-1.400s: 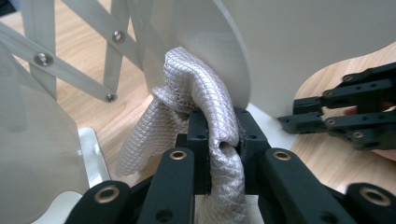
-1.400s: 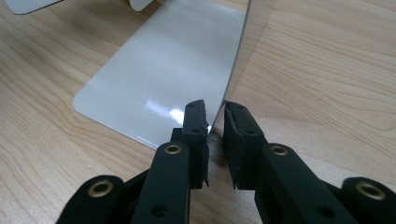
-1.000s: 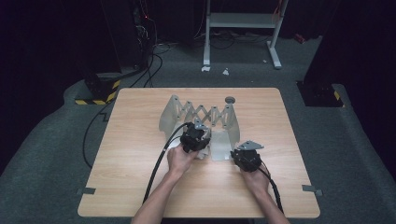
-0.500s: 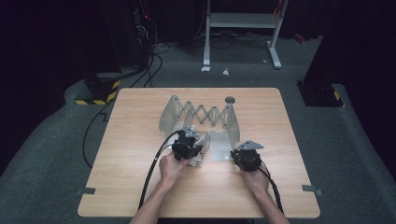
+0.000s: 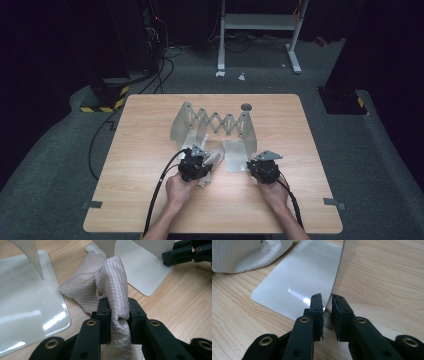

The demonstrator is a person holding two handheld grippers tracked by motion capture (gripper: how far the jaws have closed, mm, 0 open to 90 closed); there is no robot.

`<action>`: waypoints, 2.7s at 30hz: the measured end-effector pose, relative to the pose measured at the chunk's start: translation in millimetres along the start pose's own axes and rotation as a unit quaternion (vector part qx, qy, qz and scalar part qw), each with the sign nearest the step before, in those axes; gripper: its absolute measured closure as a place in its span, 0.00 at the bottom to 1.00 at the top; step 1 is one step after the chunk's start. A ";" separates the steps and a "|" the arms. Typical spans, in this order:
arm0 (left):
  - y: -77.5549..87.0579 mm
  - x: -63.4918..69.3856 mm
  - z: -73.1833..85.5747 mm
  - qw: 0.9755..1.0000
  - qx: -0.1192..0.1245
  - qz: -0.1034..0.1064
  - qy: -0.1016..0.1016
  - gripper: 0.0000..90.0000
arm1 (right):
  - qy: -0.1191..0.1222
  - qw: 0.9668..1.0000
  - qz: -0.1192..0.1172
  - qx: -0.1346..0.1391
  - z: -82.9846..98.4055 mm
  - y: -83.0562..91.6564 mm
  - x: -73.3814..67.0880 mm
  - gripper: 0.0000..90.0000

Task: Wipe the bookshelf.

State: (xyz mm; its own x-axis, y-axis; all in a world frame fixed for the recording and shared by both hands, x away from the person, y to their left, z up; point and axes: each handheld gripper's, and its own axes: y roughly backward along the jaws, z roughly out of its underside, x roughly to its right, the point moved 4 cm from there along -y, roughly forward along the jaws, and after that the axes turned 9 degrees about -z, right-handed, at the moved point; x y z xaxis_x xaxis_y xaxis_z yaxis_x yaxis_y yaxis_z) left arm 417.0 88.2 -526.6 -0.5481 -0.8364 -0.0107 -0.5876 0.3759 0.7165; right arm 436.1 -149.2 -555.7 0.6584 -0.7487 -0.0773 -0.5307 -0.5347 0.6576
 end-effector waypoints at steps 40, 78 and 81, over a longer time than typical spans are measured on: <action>50.7 -58.4 13.9 0.993 0.036 -0.063 0.097 0.40 | 0.001 1.000 -0.002 0.000 0.0 0.0 0.3 0.87; -10.2 -112.7 33.1 0.983 0.032 -0.132 0.121 0.60 | 0.001 1.000 -0.005 0.000 -0.1 0.0 0.3 0.86; -11.1 -108.6 33.0 0.983 0.028 -0.147 0.108 0.60 | 0.003 1.000 -0.004 0.000 -0.1 -0.1 0.2 0.86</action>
State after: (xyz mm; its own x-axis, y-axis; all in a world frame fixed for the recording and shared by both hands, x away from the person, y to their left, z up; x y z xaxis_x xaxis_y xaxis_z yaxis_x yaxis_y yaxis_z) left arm 463.5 187.9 -556.4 -0.2147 -0.9749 -0.0587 -0.7371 0.1223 0.6646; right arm 436.3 -149.3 -555.7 0.6654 -0.7424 -0.0782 -0.5255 -0.5402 0.6572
